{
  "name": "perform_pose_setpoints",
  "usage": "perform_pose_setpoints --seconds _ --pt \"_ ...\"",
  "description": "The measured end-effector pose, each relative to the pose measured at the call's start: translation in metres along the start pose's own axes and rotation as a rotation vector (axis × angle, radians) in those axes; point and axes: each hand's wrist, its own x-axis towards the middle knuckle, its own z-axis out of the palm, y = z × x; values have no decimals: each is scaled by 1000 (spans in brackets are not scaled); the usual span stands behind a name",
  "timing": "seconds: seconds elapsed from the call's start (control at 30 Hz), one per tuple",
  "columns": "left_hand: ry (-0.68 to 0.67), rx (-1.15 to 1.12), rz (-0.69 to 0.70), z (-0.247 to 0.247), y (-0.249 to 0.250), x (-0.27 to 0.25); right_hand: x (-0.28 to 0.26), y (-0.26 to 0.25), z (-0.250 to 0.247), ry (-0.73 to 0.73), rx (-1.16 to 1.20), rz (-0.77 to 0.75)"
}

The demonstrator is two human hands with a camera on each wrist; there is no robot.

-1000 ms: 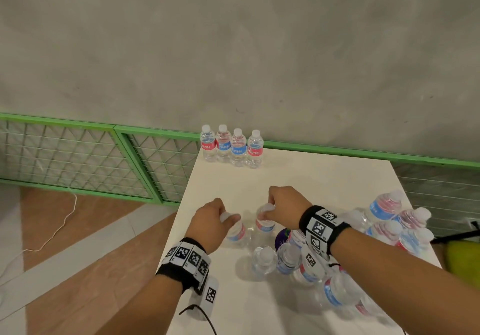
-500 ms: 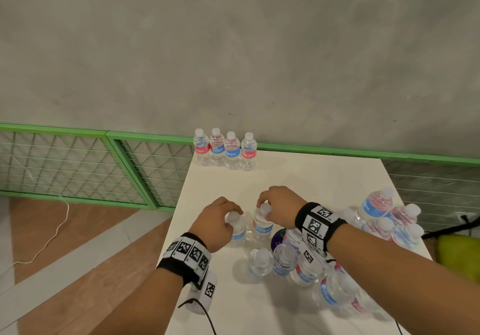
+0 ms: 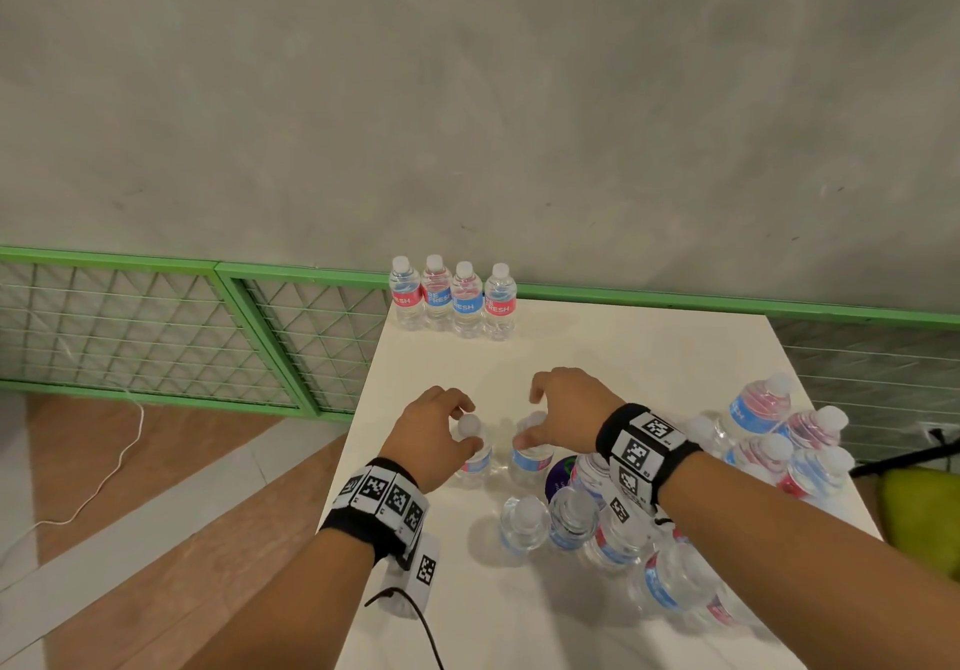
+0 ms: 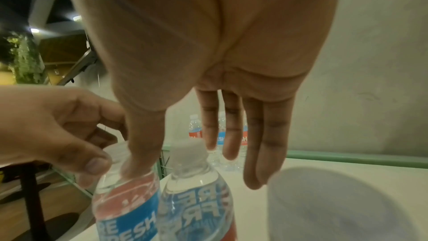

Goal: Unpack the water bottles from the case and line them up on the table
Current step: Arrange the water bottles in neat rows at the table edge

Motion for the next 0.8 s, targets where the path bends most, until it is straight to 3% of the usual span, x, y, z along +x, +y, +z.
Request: perform_pose_setpoints --seconds 0.1,0.17,0.57,0.8 --pt "23 -23 -7 3 -2 -1 -4 0 -3 -66 -22 -160" --pt "37 -23 6 5 -2 -1 -4 -1 -1 -79 -70 -191" --pt "85 20 74 -7 -21 14 24 -19 5 36 39 -117" --pt "135 73 40 -37 -54 42 64 -46 1 88 72 -86"
